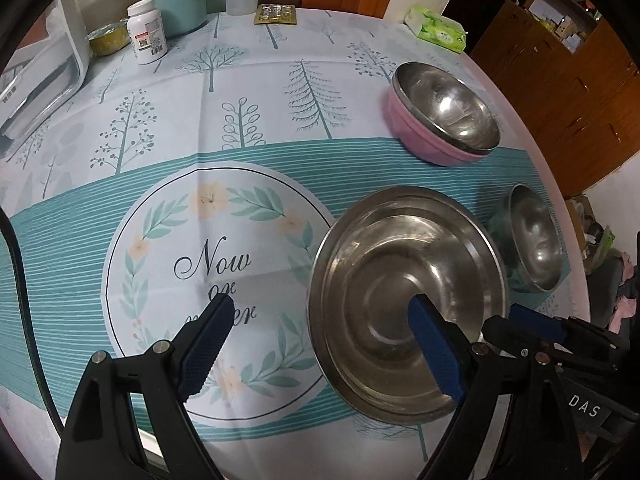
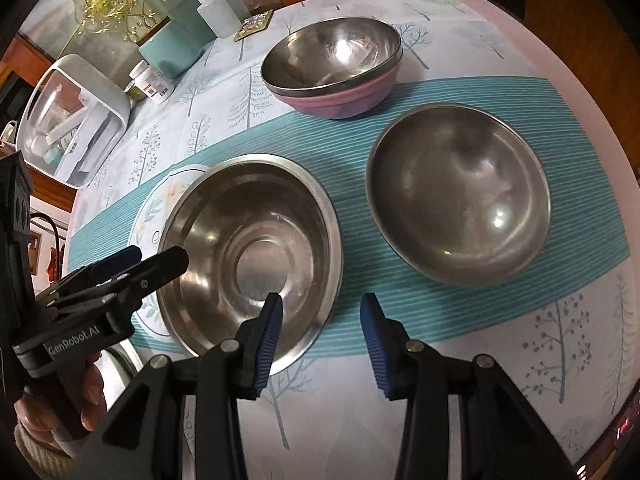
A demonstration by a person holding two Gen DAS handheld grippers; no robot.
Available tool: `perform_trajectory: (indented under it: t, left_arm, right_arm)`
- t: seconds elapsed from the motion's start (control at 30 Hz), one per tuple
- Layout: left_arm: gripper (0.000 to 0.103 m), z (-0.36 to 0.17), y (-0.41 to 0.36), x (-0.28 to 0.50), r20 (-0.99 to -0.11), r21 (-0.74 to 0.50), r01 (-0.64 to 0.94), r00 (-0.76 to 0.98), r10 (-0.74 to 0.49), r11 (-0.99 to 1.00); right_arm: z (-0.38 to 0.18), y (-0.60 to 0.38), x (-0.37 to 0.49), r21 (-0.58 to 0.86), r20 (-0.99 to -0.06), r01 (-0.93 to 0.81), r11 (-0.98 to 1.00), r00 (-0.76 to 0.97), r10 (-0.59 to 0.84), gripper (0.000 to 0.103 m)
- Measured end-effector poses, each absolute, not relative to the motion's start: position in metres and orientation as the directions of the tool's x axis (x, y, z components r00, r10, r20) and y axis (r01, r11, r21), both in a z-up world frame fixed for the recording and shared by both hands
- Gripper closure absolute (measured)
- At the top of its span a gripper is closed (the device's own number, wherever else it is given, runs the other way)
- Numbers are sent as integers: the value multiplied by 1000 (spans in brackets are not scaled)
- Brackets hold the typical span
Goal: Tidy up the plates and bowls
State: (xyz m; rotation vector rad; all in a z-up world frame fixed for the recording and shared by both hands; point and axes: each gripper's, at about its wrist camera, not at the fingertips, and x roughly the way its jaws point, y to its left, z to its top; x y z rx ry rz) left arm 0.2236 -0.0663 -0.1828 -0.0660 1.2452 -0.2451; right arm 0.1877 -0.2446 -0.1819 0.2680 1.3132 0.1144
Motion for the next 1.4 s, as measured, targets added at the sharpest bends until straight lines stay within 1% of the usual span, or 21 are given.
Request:
perform_trajectory:
  t: [0.1, 0.17, 0.23, 0.27, 0.33, 0.37, 0.43, 0.47, 0.53, 0.57, 0.6, 0.63, 0.73, 0.97, 1.17, 1.4]
  left_arm:
    - [16, -188, -67, 226, -933, -173, 146, 292, -210, 974]
    - [19, -190, -67, 227, -933, -177, 145, 289, -213, 973]
    - [28, -191, -67, 227, -934, -180, 148, 285, -216, 973]
    - [30, -192, -67, 228, -935, -180, 148, 282, -216, 973]
    - [39, -194, -67, 229, -938, -181, 147, 272, -215, 973]
    - [42, -195, -68, 229, -939, -181, 146, 267, -215, 972]
    - [60, -198, -67, 229, -944, -183, 146, 251, -215, 972]
    - [64, -200, -67, 229, -945, -186, 145, 245, -217, 972]
    - [77, -202, -67, 228, -947, -189, 141, 234, -218, 972]
    - [81, -203, -67, 227, -948, -190, 141, 232, -219, 972]
    - [87, -204, -67, 226, -948, -192, 142, 231, -221, 971]
    - [90, -204, -67, 224, -947, -193, 145, 231, -223, 970]
    - [92, -202, -69, 220, -948, -175, 152, 241, -209, 973]
    - [93, -195, -66, 210, -946, -194, 143, 235, -224, 970]
    - [93, -160, -61, 190, -928, -202, 147, 286, -237, 968]
    - [92, -121, -54, 146, -908, -211, 172, 330, -259, 962]
  right_arm:
    - [-186, -245, 191, 259, -939, 66, 964, 249, 236, 62]
    - [-188, -245, 194, 257, -940, 64, 964, 248, 234, 63]
    - [-190, -243, 196, 253, -942, 60, 966, 244, 231, 67]
    - [-191, -243, 197, 254, -942, 59, 965, 242, 233, 70]
    - [-193, -242, 199, 257, -942, 54, 965, 238, 238, 74]
    - [-193, -241, 199, 257, -942, 53, 965, 237, 238, 78]
    - [-196, -240, 201, 259, -943, 49, 965, 231, 242, 83]
    - [-196, -240, 201, 257, -944, 49, 965, 228, 239, 85]
    - [-197, -240, 201, 251, -945, 50, 967, 229, 234, 87]
    - [-197, -241, 201, 251, -945, 50, 967, 230, 233, 89]
    - [-197, -241, 201, 253, -944, 50, 966, 230, 235, 89]
    - [-197, -242, 201, 256, -944, 49, 966, 230, 238, 89]
    - [-196, -242, 200, 248, -945, 44, 968, 231, 231, 89]
    - [-187, -239, 194, 240, -941, 25, 970, 251, 226, 90]
    - [-161, -234, 182, 231, -928, -15, 973, 296, 225, 90]
    - [-131, -229, 149, 232, -911, -86, 969, 331, 248, 90]
